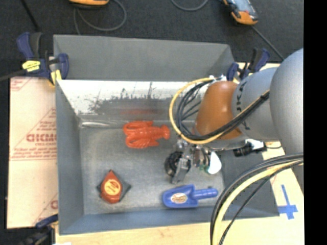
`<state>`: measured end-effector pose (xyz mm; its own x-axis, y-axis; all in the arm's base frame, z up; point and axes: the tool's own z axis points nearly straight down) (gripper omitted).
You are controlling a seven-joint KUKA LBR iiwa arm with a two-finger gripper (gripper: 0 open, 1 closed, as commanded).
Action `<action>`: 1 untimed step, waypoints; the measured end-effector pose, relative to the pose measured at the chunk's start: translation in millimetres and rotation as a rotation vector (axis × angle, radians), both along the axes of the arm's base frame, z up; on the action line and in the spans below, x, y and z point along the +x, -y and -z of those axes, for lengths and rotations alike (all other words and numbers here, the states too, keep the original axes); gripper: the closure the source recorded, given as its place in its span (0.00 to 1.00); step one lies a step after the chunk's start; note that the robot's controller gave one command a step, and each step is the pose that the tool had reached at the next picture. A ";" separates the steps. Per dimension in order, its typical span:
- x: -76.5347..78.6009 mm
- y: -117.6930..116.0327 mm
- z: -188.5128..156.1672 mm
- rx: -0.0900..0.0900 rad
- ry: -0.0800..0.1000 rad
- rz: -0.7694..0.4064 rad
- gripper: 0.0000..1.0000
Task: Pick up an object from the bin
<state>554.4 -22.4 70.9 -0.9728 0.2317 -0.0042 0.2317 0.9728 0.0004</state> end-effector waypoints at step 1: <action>0.0 0.1 0.0 0.000 0.000 -0.001 1.00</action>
Offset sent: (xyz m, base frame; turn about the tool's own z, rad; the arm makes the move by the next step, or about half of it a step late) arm 0.0287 -0.0009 0.0957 0.0000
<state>554.4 -22.5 70.9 -0.9730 0.2308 -0.0042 0.2308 0.9730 0.0002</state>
